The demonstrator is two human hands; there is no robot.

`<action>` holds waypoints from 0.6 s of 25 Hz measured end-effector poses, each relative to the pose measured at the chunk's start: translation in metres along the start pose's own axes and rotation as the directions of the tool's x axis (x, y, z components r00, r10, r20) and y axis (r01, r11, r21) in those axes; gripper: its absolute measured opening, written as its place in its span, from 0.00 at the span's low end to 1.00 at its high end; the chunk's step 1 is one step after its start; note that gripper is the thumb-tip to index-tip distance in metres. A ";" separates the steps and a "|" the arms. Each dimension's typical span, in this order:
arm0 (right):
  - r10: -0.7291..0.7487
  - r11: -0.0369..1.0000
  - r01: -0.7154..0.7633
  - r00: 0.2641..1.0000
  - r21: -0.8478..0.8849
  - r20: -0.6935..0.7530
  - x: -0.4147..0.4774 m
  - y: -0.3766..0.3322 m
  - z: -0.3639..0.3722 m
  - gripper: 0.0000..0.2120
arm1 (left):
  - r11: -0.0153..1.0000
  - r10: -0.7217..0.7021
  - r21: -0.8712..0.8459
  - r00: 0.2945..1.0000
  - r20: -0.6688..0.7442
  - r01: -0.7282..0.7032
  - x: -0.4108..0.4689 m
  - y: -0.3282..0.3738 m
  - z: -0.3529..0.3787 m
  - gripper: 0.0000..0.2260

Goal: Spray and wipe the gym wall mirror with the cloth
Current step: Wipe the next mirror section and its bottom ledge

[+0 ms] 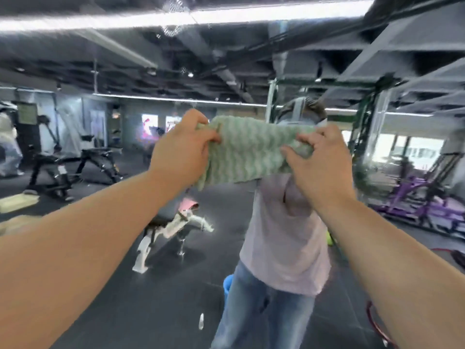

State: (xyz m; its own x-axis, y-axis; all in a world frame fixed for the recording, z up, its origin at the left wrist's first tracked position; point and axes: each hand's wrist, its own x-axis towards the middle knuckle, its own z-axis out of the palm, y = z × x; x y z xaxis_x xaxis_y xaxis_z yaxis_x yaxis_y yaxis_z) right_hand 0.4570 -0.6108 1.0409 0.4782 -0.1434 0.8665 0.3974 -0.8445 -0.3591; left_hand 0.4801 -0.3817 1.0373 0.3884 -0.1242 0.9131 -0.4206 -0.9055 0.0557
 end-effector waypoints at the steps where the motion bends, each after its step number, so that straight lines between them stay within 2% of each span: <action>1: -0.010 0.999 0.009 1.000 -0.041 -0.022 0.006 0.004 -0.003 0.17 | 1.000 0.018 0.010 1.000 0.003 -0.018 0.011 0.003 0.012 0.12; 2: -0.044 0.995 0.039 0.998 -0.093 -0.049 0.011 0.006 -0.004 0.15 | 0.999 0.044 0.020 0.999 -0.018 -0.043 0.022 0.005 0.021 0.12; 4: -0.211 0.940 0.168 0.970 -0.297 -0.121 0.018 0.000 0.009 0.11 | 0.990 0.138 0.044 0.985 -0.103 -0.134 0.040 -0.005 0.034 0.13; 7: -0.438 0.787 0.286 0.883 -0.547 -0.167 0.040 -0.028 0.040 0.15 | 0.922 0.375 0.219 0.875 -0.308 -0.318 0.069 -0.046 0.037 0.12; 9: -0.531 0.720 0.321 0.826 -0.616 -0.189 0.067 -0.055 0.059 0.14 | 0.875 0.467 0.339 0.786 -0.406 -0.345 0.095 -0.082 0.030 0.08; 11: -0.577 0.720 0.388 0.796 -0.575 -0.185 0.089 -0.081 0.071 0.18 | 0.845 0.511 0.415 0.741 -0.436 -0.338 0.116 -0.105 0.018 0.08; 13: -0.653 0.695 0.524 0.746 -0.493 -0.127 0.106 -0.114 0.091 0.16 | 0.824 0.526 0.439 0.772 -0.357 -0.358 0.132 -0.133 0.004 0.04; 15: -0.732 0.614 0.637 0.680 -0.465 -0.035 0.115 -0.140 0.115 0.15 | 0.862 0.457 0.380 0.840 -0.293 -0.336 0.142 -0.157 -0.003 0.11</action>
State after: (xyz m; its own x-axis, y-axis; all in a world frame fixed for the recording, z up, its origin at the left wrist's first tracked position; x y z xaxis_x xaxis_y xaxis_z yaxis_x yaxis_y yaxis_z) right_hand 0.5465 -0.4499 1.1504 0.0064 0.5027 0.8644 0.1846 -0.8502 0.4930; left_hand 0.5985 -0.2554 1.1591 -0.1065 -0.3992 0.9107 -0.1817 -0.8926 -0.4125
